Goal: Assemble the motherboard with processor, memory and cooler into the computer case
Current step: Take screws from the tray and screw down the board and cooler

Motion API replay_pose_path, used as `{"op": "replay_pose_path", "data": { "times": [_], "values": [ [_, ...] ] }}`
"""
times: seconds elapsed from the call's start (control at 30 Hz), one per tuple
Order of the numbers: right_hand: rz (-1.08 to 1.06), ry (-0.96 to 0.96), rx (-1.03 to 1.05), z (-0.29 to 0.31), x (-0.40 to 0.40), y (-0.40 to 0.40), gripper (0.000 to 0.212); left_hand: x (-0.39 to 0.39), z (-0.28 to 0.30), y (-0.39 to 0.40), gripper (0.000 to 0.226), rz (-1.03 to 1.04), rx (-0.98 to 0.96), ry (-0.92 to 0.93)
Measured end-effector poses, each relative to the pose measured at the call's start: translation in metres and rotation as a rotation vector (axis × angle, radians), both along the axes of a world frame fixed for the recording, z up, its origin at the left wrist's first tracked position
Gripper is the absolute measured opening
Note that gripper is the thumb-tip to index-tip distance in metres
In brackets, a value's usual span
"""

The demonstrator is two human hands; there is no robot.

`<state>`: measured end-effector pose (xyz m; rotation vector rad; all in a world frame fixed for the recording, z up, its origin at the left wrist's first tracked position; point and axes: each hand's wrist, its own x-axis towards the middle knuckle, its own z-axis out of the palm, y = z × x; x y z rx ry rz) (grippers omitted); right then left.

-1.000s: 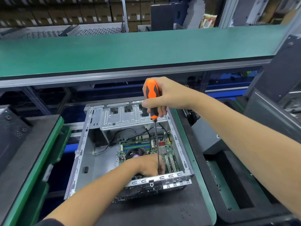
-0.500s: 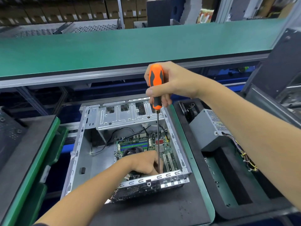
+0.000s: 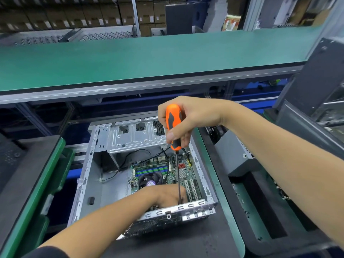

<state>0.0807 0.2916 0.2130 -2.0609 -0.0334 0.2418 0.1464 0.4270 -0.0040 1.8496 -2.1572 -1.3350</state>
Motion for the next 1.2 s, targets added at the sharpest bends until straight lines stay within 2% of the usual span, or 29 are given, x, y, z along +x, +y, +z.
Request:
{"op": "replay_pose_path", "data": {
  "times": [0.23, 0.4, 0.6, 0.73, 0.87, 1.0, 1.07, 1.1, 1.2],
  "values": [
    [0.012, 0.041, 0.021, -0.007, -0.001, 0.007, 0.017, -0.002, -0.004, -0.005, 0.023, -0.074, 0.028, -0.08],
    [0.015, 0.093, 0.014, -0.016, -0.002, 0.018, 0.009, -0.004, -0.005, -0.008, 0.019, -0.105, 0.098, -0.07],
    [0.001, 0.13, -0.05, -0.013, -0.008, 0.027, 0.008, -0.002, -0.006, -0.008, 0.03, -0.142, 0.05, -0.121],
    [-0.043, 0.098, -0.18, -0.004, -0.012, 0.032, 0.004, -0.005, -0.008, -0.01, 0.032, -0.153, 0.081, -0.171],
    [0.012, 0.022, -0.516, 0.011, -0.017, 0.04, 0.005, -0.007, -0.008, -0.009, 0.025, -0.103, 0.128, -0.164],
    [0.012, 0.018, -0.828, 0.015, -0.016, 0.058, 0.041, -0.009, -0.009, -0.01, 0.033, -0.068, 0.152, -0.148],
    [-0.017, 0.053, -0.987, 0.015, -0.017, 0.062, 0.049, -0.01, -0.009, -0.01, 0.034, -0.063, 0.154, -0.155],
    [-0.019, 0.1, -1.02, 0.018, -0.016, 0.063, 0.045, -0.01, -0.009, -0.01, 0.03, -0.072, 0.157, -0.152],
    [0.048, 0.224, -0.885, 0.027, -0.015, 0.062, 0.013, -0.01, -0.008, -0.011, 0.033, -0.079, 0.174, -0.152]
  ]
}}
